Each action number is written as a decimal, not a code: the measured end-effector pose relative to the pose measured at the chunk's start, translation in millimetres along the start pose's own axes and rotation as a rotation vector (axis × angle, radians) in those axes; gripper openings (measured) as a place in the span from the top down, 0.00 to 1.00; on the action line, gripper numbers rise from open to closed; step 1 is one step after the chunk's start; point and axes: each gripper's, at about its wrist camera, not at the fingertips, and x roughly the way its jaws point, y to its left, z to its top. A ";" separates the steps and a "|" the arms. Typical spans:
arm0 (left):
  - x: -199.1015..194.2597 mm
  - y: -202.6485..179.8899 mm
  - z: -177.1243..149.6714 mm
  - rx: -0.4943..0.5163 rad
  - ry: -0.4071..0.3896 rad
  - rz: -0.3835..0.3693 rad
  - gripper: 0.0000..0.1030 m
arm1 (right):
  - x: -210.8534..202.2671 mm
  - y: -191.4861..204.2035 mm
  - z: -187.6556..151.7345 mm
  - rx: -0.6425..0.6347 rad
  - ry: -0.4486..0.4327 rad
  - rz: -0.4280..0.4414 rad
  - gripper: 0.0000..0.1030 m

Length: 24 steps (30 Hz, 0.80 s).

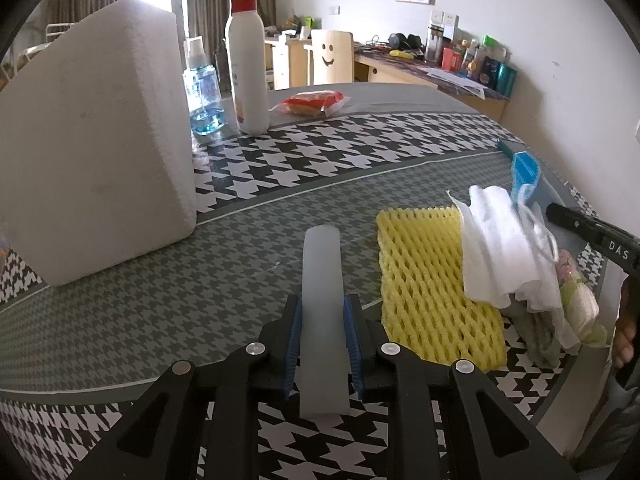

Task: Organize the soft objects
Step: 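Close the right tool on the blue face mask and lift it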

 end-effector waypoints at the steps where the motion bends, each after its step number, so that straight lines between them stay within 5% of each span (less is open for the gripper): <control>1: -0.2 0.3 0.2 -0.001 -0.001 -0.003 0.80 | -0.6 0.0 0.8 0.001 -0.003 0.002 0.92; 24: -63.7 2.7 6.2 0.005 -0.189 -0.064 0.85 | -55.3 20.8 19.9 -0.008 -0.171 0.058 0.93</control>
